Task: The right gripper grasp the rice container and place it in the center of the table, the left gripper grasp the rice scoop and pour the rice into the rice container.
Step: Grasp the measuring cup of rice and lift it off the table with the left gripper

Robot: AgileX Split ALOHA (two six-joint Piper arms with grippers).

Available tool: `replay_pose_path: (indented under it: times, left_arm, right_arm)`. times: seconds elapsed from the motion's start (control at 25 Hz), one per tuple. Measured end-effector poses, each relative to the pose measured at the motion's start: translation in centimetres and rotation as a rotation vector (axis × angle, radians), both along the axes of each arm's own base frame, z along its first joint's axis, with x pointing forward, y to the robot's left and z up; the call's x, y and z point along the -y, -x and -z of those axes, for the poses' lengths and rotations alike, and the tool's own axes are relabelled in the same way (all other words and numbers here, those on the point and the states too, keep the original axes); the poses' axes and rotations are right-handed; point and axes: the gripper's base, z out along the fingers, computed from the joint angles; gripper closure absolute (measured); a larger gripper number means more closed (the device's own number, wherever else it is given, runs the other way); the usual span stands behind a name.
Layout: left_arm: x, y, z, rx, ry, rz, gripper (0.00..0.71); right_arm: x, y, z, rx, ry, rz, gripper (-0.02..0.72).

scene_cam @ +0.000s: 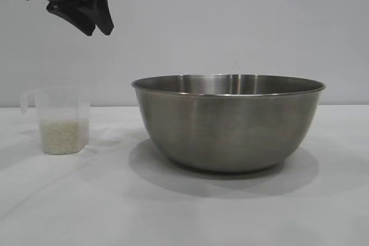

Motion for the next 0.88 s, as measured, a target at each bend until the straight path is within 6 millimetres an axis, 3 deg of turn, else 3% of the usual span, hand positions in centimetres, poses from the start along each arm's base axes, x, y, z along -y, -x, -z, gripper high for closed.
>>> replay_pose_path:
  times: [0.24, 0.52, 0.88]
  left_arm:
    - [0.0, 0.0, 0.0, 0.0, 0.0, 0.0, 0.494]
    - [0.0, 0.1, -0.2, 0.005, 0.002, 0.0, 0.494]
    - [0.0, 0.1, -0.3, 0.008, 0.003, 0.0, 0.494]
  right_arm:
    - [0.6, 4.4, 0.0, 0.03, -0.01, 0.014, 0.332]
    - [0.8, 7.0, 0.6, 0.002, 0.004, -0.01, 0.332]
    - [1.2, 10.2, 0.8, 0.201, -0.014, -0.013, 0.332]
